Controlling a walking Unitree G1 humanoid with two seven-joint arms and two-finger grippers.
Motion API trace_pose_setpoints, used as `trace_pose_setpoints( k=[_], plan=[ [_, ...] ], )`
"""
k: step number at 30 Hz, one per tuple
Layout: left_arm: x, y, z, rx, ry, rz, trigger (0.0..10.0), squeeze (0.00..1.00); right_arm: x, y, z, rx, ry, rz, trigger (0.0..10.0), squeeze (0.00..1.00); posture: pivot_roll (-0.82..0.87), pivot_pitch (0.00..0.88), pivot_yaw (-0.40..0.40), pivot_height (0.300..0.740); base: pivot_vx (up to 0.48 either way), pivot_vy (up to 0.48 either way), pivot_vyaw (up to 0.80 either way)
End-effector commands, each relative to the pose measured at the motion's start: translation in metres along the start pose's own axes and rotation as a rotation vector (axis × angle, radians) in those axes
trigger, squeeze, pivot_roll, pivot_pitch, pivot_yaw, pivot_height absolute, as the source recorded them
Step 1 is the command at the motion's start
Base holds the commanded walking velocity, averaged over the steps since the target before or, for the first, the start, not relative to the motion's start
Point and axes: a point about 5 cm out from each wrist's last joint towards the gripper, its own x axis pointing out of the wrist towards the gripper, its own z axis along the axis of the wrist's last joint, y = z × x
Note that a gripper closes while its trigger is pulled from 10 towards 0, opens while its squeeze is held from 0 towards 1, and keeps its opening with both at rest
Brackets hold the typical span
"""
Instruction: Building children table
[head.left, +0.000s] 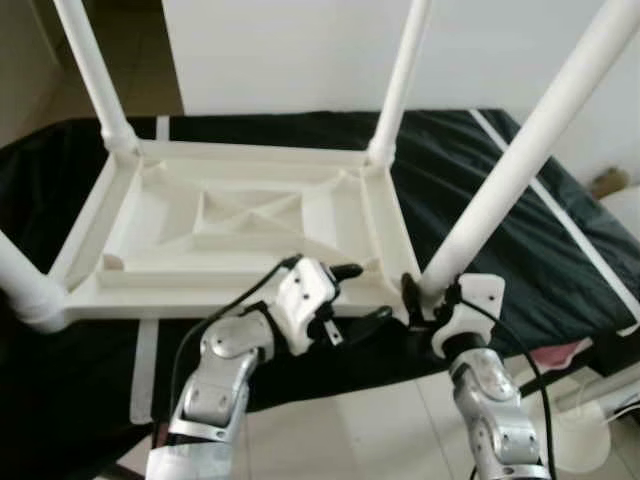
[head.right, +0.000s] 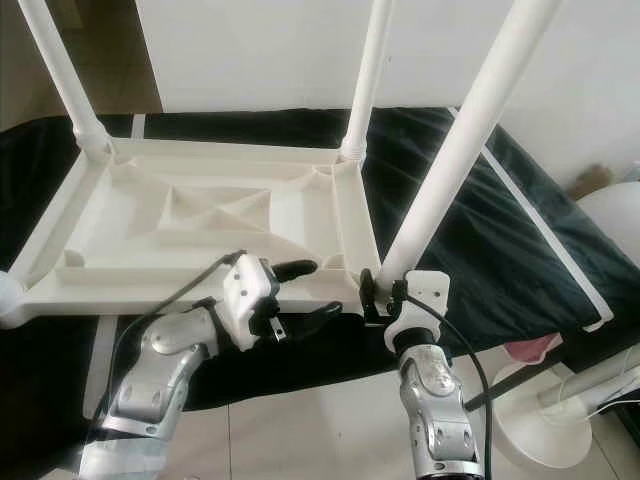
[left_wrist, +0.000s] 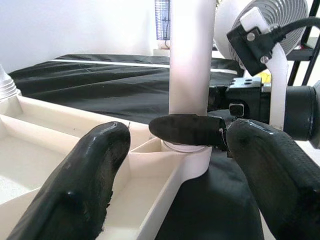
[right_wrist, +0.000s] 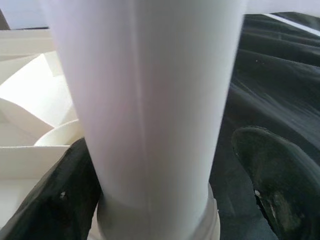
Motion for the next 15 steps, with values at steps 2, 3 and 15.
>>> trace_pose_setpoints(
  k=[2,3,15],
  plan=[
    [0.0026,0.0075,0.0026,-0.034,-0.018,0.148,10.0,0.00,-0.0031,-0.0049,0.0029,0.002,0.002,0.022,10.0,0.00,0.00,0.073,-0.089,0.740,0.000,0.000,0.00],
    [0.0030,0.0087,0.0026,-0.032,-0.017,0.149,10.0,0.00,-0.0032,-0.0047,0.0035,-0.006,-0.001,0.045,10.0,0.00,0.00,0.072,-0.089,0.740,0.000,0.000,0.00],
    [0.0045,0.0095,0.0088,0.000,-0.038,0.136,10.0,0.00,0.0048,-0.0133,0.0070,-0.066,-0.015,0.209,10.0,0.00,-0.01,0.052,-0.086,0.740,0.000,0.000,0.00]
  ],
)
